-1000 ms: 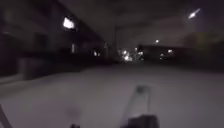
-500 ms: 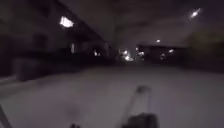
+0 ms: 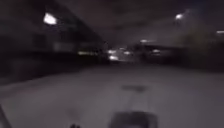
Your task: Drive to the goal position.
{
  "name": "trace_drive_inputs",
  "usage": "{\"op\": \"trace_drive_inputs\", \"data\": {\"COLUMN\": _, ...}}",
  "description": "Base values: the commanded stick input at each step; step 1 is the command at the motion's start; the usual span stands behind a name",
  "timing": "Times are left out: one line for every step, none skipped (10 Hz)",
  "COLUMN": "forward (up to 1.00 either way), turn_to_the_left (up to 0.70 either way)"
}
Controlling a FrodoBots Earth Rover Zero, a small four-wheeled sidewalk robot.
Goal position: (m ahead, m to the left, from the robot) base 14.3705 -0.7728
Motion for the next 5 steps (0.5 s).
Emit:
{"op": "trace_drive_inputs", "data": {"forward": 0.5, "turn_to_the_left": 0.0}}
{"op": "trace_drive_inputs", "data": {"forward": 0.5, "turn_to_the_left": 0.0}}
{"op": "trace_drive_inputs", "data": {"forward": 0.5, "turn_to_the_left": 0.0}}
{"op": "trace_drive_inputs", "data": {"forward": 0.5, "turn_to_the_left": 0.0}}
{"op": "trace_drive_inputs", "data": {"forward": 0.5, "turn_to_the_left": 0.0}}
